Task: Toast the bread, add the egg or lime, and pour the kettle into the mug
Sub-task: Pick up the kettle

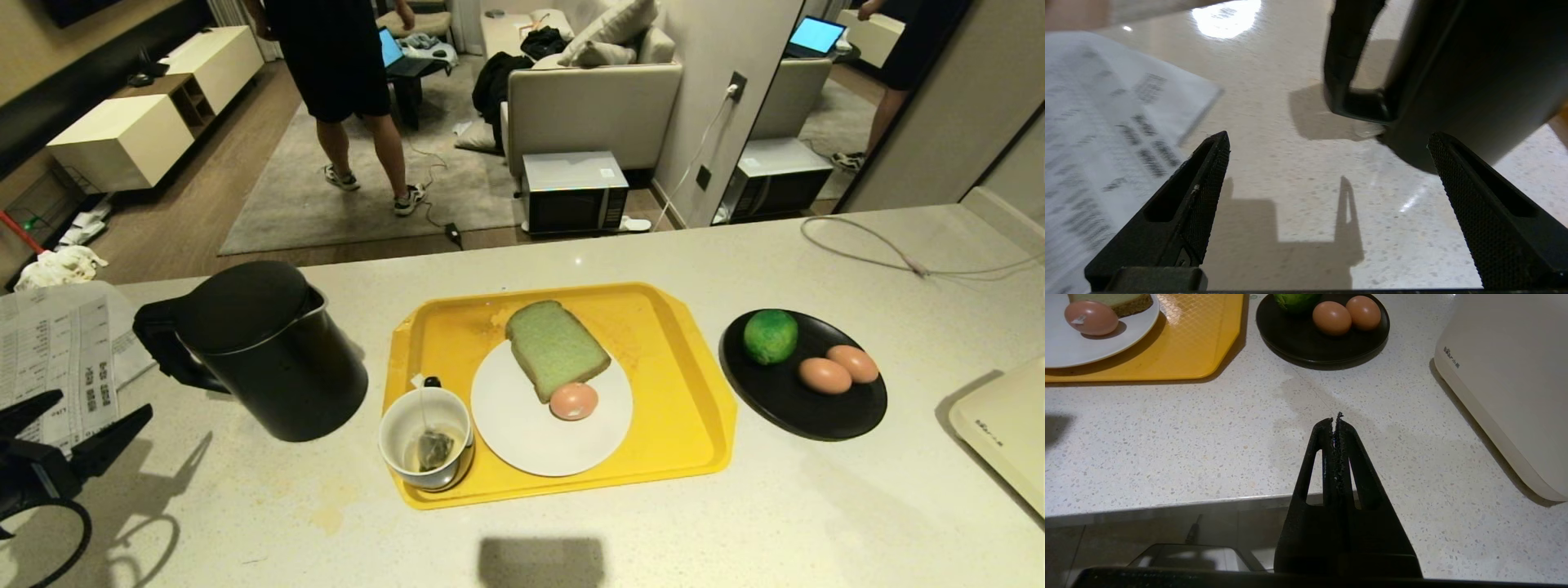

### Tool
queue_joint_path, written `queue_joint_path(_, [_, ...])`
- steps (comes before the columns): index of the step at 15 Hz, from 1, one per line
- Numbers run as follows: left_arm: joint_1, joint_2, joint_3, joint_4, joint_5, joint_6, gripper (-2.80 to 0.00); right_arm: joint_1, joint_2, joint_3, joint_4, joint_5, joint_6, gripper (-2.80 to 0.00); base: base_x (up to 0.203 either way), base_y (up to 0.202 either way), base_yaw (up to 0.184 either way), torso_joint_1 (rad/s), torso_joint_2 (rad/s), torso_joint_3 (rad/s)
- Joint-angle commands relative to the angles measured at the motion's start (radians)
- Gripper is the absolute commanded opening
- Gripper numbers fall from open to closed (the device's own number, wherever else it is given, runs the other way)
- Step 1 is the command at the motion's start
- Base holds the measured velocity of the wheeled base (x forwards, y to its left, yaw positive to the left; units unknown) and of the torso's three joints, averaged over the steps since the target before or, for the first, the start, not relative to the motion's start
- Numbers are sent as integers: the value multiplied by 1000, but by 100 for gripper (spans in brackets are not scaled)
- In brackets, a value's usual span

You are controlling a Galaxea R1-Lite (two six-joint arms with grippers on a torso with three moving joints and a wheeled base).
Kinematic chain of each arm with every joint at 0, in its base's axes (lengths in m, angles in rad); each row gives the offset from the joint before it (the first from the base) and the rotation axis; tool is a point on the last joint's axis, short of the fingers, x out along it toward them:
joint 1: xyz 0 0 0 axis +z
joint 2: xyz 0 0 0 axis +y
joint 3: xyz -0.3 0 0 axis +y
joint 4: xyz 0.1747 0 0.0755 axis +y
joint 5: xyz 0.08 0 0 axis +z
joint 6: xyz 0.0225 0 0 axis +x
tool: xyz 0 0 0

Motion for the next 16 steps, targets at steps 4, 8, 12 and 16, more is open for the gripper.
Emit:
queue_joint_path(4, [-121, 65, -104, -14, -12, -29, 0, 0, 1, 2, -1, 0, 0, -280, 0, 0, 0, 0, 0, 0])
queue_joint_path(8, [-147, 100, -166, -37, -11, -27, 0, 0, 1, 2, -1, 0, 0, -280, 0, 0, 0, 0, 0, 0])
queue_joint_path(12, [-152, 119, -179, -37, -8, -18, 0, 0, 1, 2, -1, 0, 0, -280, 0, 0, 0, 0, 0, 0])
queue_joint_path(16, [-150, 157, -230, -39, 3, 5, 0, 0, 1, 2, -1, 0, 0, -280, 0, 0, 0, 0, 0, 0])
